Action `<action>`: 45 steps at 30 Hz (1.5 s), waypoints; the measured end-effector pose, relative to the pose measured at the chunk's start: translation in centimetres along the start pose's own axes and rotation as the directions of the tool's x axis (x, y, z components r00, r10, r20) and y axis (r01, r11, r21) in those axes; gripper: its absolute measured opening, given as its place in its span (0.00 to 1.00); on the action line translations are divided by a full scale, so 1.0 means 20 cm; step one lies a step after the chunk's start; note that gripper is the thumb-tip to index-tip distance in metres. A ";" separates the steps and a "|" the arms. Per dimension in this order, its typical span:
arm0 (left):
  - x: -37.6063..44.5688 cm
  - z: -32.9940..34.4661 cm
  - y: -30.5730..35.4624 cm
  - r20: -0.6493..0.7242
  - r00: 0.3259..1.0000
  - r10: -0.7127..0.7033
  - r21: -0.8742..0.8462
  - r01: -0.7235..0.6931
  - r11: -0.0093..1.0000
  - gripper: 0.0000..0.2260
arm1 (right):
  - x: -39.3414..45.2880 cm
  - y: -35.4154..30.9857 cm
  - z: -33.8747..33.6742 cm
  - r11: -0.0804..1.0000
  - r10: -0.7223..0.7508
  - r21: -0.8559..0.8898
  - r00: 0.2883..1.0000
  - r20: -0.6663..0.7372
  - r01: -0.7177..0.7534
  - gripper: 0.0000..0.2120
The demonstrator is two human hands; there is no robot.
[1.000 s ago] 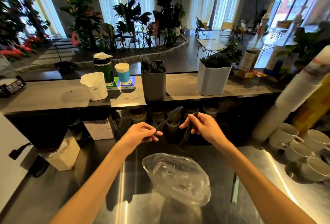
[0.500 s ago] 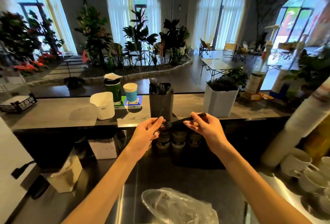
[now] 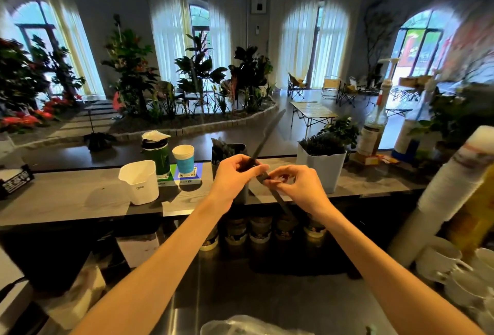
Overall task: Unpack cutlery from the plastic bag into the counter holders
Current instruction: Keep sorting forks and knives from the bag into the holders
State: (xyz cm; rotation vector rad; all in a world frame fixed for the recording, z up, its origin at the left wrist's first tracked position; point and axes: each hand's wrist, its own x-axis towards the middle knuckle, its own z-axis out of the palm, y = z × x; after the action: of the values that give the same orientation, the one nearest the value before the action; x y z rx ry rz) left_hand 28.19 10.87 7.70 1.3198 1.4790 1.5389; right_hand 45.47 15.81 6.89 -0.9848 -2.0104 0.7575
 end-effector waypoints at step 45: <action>0.45 -0.22 -0.04 -0.180 0.936 0.304 0.449 -0.197 0.871 0.10 | 0.77 -0.15 -0.11 0.904 -0.307 0.235 0.924 -0.227 0.358 0.11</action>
State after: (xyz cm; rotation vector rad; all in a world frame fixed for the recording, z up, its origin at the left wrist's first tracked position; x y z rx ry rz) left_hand 21.27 17.73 9.64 1.6757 1.9474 1.6483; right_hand 39.71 27.38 15.93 -0.5104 -1.7900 0.7005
